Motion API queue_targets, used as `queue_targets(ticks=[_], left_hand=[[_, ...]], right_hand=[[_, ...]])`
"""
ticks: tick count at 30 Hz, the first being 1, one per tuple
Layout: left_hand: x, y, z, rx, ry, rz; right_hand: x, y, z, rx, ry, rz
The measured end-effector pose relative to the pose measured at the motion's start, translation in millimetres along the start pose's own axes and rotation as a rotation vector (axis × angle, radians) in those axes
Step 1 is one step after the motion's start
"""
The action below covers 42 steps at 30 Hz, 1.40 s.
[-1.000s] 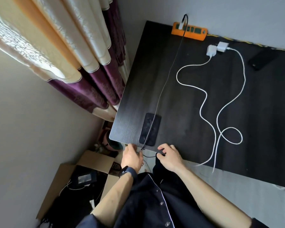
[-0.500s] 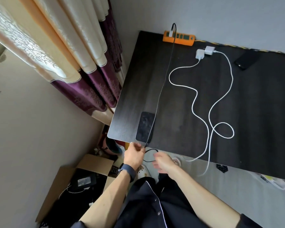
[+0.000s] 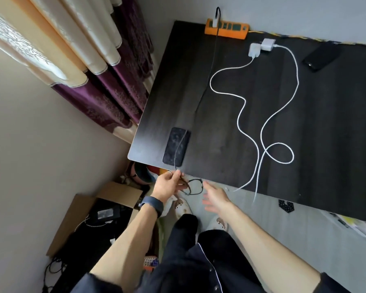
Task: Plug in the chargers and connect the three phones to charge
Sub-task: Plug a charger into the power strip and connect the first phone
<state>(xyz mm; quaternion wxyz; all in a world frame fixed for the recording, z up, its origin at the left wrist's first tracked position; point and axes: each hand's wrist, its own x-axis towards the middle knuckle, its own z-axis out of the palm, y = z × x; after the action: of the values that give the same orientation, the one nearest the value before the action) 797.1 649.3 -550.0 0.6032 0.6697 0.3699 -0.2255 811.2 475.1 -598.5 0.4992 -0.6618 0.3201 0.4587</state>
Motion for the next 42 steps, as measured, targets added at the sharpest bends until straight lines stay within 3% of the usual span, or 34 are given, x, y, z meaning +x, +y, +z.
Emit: queue_targets(ticks=[2,5,9,12,14,17,18,20,22,23,26,31,36,38,40,42], left_hand=[[-25,10,0,-0.292,-0.040,-0.079],[-57,22,-11,-0.504,-0.090,-0.131],[-85,39,-54,-0.530,0.045,-0.075],[-96,44,-103,-0.495,0.283,0.014],[-98,46,-129,-0.374,0.435,0.075],[-97,39,-129,0.346,0.667,0.166],[-101,37,-115,0.527,0.629,0.284],[-111,27,-76,0.703,0.279,0.457],[-124,13,-42,0.800,-0.069,0.375],[-129,4,-34,0.798,-0.152,0.319],[-136,-11,-46,0.736,-0.123,0.359],[-122,-21,-118,0.900,-0.105,0.420],[-102,-35,-228,1.413,0.101,0.286],[-98,-35,-241,1.559,0.144,0.280],[-103,-31,-222,1.429,0.124,0.373],[-114,-27,-186,1.042,0.006,0.413]], right_hand=[[-16,3,1,0.119,-0.099,0.118],[-36,7,13,0.384,-0.183,0.208],[-49,10,23,0.789,0.008,0.187],[-57,10,21,0.791,0.167,0.133],[-64,11,19,0.765,0.199,0.087],[-85,13,24,0.760,-0.044,0.044],[-95,14,27,0.751,-0.147,0.026],[-112,17,36,0.699,-0.295,-0.031],[-124,18,44,0.589,-0.298,-0.089],[-129,18,48,0.552,-0.248,-0.105],[-132,18,54,0.553,-0.172,-0.059],[-122,15,59,0.943,-0.213,0.016],[-108,6,64,0.962,-0.087,-0.020],[-116,2,79,0.919,-0.133,-0.072],[-131,1,103,0.908,-0.252,-0.095],[-146,2,126,0.864,-0.326,-0.105]])
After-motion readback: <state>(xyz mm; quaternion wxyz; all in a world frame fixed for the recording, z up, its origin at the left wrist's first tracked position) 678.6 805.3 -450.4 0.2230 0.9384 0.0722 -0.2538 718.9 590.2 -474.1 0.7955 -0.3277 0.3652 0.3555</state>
